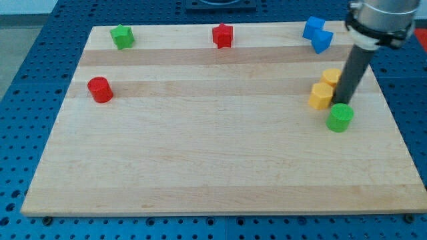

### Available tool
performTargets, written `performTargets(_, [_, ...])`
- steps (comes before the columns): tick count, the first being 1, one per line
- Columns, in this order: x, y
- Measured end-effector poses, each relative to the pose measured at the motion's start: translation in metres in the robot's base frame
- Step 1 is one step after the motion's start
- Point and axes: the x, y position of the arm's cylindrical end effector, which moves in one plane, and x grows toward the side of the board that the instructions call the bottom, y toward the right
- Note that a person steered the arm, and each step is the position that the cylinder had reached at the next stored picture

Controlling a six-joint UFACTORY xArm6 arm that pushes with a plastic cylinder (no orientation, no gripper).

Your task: Place the yellow blocks vertically

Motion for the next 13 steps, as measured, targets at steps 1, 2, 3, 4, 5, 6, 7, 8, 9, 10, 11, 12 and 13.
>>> performTargets(1, [0.0,-0.012])
performTargets(2, [0.0,0.026])
performTargets(3, [-0.015,0.053])
performTargets(4, [-0.039,0.05])
performTargets(5, [-0.039,0.017])
performTargets(6, [-0.039,-0.028])
performTargets(7, [-0.039,-0.075])
performTargets(8, [-0.039,-0.076])
performTargets(9, [-0.039,-0.056])
performTargets(10, [-0.039,-0.045])
performTargets(11, [-0.027,-0.05])
performTargets(12, [-0.001,-0.067])
performTargets(13, [0.034,-0.077])
